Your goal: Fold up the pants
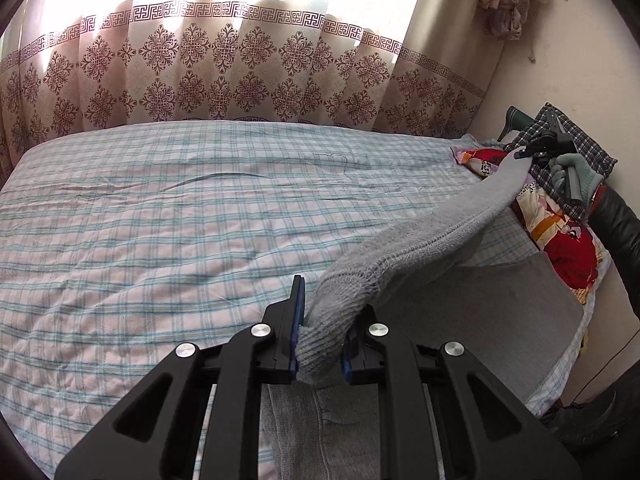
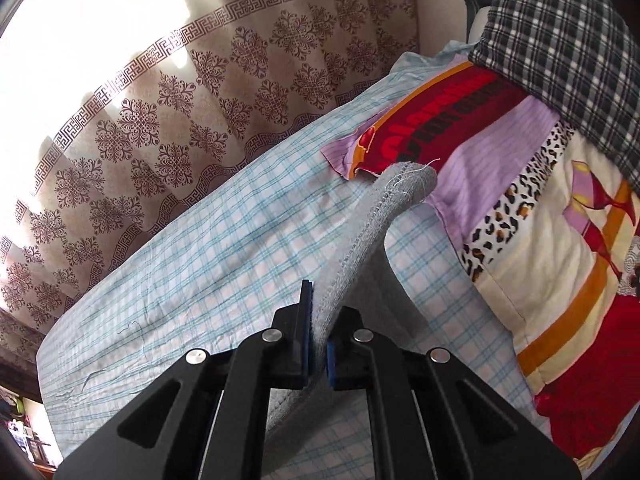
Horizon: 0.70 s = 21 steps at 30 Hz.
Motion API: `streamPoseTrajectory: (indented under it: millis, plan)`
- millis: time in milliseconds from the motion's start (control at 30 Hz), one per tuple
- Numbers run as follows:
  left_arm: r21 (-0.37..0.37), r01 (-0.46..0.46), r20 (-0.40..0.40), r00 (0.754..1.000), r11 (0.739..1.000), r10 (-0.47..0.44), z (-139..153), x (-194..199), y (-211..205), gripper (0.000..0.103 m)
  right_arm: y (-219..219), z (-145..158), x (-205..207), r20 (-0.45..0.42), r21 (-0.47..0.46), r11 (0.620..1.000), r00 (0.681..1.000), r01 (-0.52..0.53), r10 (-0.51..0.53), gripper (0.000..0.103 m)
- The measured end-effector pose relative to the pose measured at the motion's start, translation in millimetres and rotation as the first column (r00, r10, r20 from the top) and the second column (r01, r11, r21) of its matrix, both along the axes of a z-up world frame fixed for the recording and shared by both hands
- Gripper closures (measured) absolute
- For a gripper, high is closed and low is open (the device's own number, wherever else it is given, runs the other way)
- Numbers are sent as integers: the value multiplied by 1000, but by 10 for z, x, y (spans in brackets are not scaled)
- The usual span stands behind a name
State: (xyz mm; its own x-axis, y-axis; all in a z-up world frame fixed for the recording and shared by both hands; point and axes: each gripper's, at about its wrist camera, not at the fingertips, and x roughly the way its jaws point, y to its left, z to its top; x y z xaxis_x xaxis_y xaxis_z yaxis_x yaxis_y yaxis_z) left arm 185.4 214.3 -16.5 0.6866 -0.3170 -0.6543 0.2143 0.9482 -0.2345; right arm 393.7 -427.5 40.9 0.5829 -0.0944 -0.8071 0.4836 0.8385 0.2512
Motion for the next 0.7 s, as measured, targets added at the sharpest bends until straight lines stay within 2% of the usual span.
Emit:
streamPoseTrajectory:
  millis: [167,300,500,700]
  plan:
    - [4,45,26,999,999,-45,40,-234,-40,88,-133,36,-626,22,20,999,999,46,-47,99]
    - [10,77,30,997,997,-77,5,-414,-76,88,-259,-57,-1173,31,49,995,995,91,-92,99]
    - [17,124,16,992,992,-124,-123,-627,-145,88,-371,-271,-1979,25,21,989,989,144,-144,99]
    - [54,162,-21,987,985,-161,-261,-751,-247,87,-391,-455,-2564,34,-4,984,984,176,-176,99]
